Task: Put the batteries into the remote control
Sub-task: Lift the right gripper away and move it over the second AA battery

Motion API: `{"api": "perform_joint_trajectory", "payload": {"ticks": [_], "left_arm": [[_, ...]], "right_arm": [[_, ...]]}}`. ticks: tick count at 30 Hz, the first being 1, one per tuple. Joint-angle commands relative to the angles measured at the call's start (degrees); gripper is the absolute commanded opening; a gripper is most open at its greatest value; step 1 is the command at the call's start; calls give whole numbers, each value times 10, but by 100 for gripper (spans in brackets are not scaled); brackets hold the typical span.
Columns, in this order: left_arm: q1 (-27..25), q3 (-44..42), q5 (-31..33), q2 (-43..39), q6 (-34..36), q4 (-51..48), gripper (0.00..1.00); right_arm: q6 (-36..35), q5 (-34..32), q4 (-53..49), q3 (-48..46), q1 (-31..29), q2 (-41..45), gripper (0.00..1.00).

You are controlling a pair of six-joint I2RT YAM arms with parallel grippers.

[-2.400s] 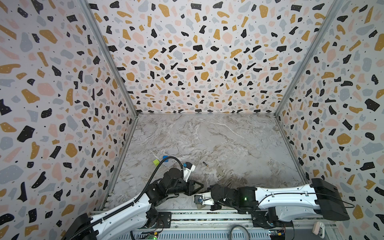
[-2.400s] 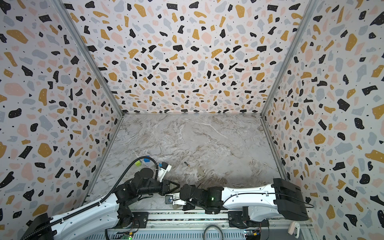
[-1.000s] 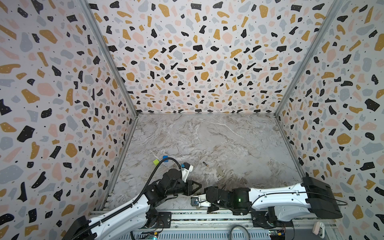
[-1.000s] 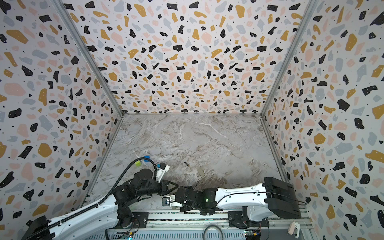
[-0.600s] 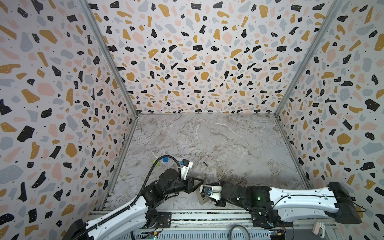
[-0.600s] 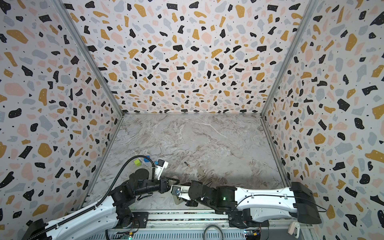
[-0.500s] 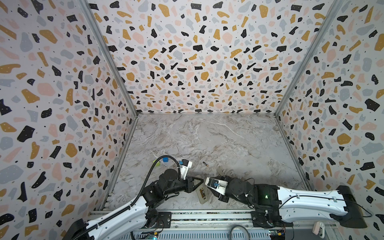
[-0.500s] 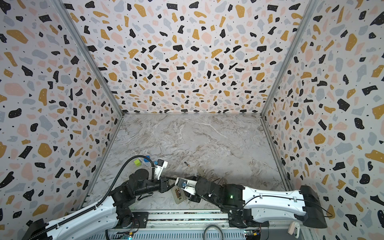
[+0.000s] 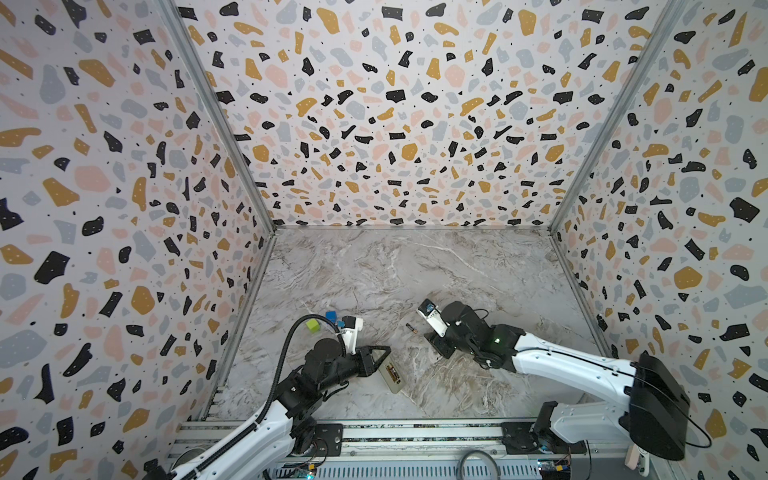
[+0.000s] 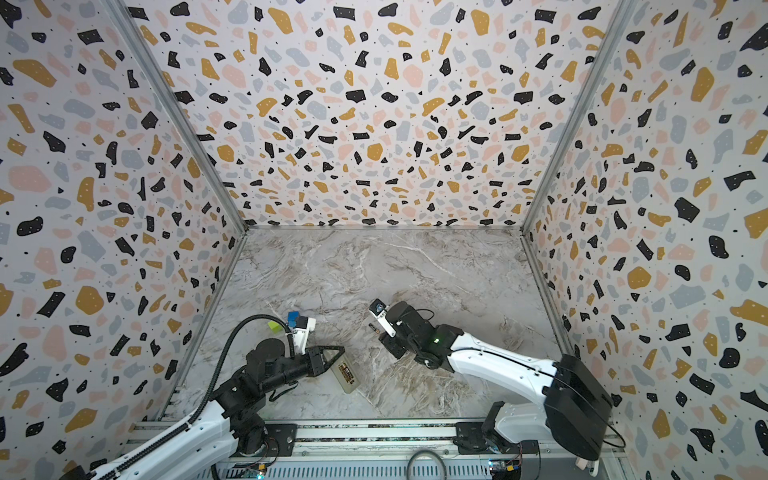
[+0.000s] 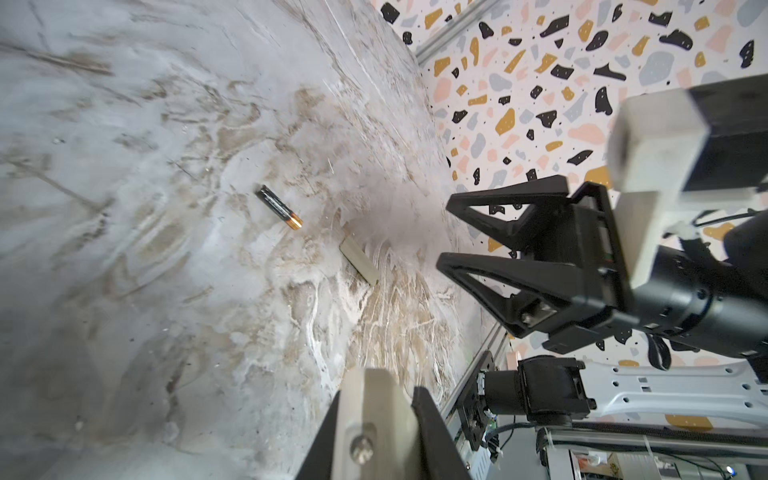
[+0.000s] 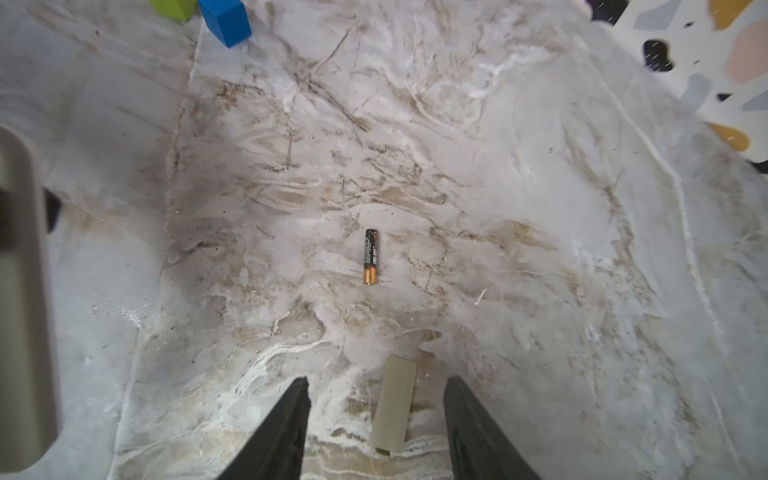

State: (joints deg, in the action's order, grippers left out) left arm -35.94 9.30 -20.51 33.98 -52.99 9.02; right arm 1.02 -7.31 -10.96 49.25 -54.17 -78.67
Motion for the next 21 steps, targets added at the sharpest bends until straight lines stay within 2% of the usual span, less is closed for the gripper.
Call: {"api": "perform_joint_trajectory", "payload": {"ticks": [1,10,21], "left_arm": [[14,-12,-11,-19,-3,10,0],[35,-44,-19,-44,-12,49,0],[37,-56,-22,-46,-16,69,0]], "right_arm": [[0,37,-15,49,17,-56,53],[-1,64,-3,111,43,-192,49],[5,91,34,126,59,-263,43]]}}
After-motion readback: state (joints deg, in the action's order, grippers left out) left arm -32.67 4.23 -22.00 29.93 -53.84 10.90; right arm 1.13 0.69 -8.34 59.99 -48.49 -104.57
